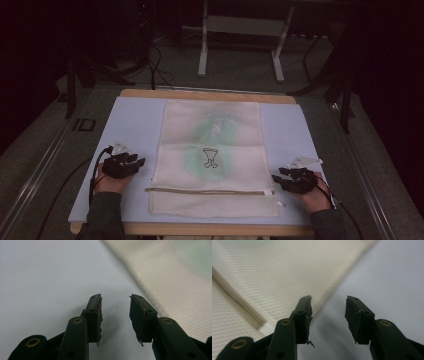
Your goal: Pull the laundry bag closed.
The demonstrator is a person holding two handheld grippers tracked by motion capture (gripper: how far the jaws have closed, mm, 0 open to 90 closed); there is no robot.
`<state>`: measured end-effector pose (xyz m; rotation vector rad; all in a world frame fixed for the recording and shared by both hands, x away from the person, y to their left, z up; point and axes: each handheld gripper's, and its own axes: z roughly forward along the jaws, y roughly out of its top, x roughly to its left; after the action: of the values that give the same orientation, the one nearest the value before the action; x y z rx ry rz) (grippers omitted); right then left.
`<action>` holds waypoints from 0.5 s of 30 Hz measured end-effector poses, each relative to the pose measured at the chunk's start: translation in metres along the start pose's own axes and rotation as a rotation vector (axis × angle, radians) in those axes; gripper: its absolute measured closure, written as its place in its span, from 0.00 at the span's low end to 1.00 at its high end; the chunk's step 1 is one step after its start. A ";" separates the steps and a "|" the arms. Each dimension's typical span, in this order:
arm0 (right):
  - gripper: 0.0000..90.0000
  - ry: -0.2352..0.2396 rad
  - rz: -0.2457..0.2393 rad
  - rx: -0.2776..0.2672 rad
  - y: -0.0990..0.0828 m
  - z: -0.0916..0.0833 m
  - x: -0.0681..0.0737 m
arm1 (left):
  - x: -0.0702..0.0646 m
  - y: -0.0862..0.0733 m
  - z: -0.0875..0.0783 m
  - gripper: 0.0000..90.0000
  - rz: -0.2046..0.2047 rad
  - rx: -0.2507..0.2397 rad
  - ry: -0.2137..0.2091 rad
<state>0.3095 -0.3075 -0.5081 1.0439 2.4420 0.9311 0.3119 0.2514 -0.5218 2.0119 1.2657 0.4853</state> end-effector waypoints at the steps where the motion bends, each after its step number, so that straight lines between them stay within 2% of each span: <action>1: 0.62 0.013 -0.011 -0.001 0.003 0.001 0.004 | -0.002 0.001 0.000 0.69 0.017 -0.004 -0.021; 3: 0.62 0.019 -0.018 -0.001 0.004 0.001 0.006 | -0.003 0.001 0.000 0.69 0.024 -0.004 -0.035; 6: 0.61 0.047 -0.037 0.005 0.008 0.005 0.013 | -0.004 0.002 0.000 0.77 0.038 -0.002 -0.098; 7: 0.61 0.047 -0.037 0.005 0.008 0.005 0.013 | -0.004 0.002 0.000 0.77 0.038 -0.002 -0.098; 9: 0.60 0.091 -0.056 0.021 0.013 0.010 0.024 | -0.006 0.002 0.001 0.77 0.052 0.001 -0.119; 13: 0.60 0.105 -0.081 0.024 0.018 0.013 0.032 | -0.010 0.003 0.001 0.77 0.071 -0.004 -0.134; 15: 0.60 0.112 -0.085 0.022 0.021 0.013 0.036 | -0.010 0.003 0.001 0.82 0.078 -0.002 -0.143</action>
<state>0.3027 -0.2645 -0.5048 0.9104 2.5710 0.9619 0.3102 0.2411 -0.5199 2.0611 1.1041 0.3719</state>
